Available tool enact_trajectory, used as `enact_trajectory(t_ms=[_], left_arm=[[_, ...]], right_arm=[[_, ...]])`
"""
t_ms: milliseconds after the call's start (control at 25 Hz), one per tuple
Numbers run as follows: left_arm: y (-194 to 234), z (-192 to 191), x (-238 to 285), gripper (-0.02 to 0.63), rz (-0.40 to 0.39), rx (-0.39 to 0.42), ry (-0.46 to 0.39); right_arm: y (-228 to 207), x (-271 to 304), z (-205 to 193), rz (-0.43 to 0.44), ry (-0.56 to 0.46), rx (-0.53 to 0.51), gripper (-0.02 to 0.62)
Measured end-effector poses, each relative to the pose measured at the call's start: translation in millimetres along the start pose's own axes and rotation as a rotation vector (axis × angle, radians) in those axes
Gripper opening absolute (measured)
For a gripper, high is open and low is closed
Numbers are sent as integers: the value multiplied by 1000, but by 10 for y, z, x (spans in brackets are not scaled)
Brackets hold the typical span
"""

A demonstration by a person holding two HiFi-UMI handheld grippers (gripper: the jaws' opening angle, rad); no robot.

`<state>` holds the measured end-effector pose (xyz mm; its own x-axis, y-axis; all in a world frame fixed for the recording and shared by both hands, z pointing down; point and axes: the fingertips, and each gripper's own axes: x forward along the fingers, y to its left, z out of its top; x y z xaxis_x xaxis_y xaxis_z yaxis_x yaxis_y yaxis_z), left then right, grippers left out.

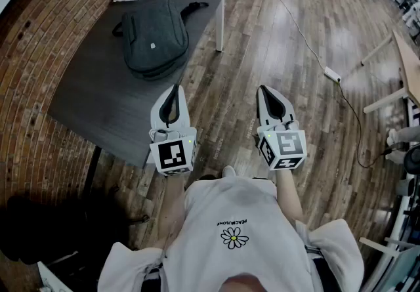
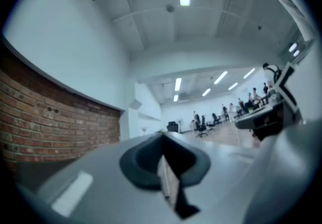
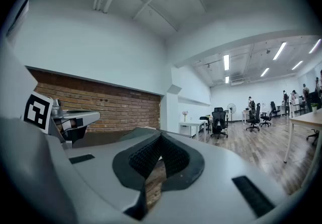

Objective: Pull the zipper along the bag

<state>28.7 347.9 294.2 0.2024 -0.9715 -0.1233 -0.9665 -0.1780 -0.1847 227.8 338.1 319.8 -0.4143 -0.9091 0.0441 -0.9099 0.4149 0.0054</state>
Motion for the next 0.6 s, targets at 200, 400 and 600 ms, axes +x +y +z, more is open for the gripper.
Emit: enact_trajectory(t_ms=[200,400,600], left_arm=[[-9,6,16,-2,8,-1,-2],[-34,-12,29,-2,12,3,3],[-70,-57,-11,-1,18,-6,19]], right_arm=[[9,22,21,20,-4,-10,0],[-9,29,-41,39,6,-10,0],[14,12,-101,88,1,40,0]])
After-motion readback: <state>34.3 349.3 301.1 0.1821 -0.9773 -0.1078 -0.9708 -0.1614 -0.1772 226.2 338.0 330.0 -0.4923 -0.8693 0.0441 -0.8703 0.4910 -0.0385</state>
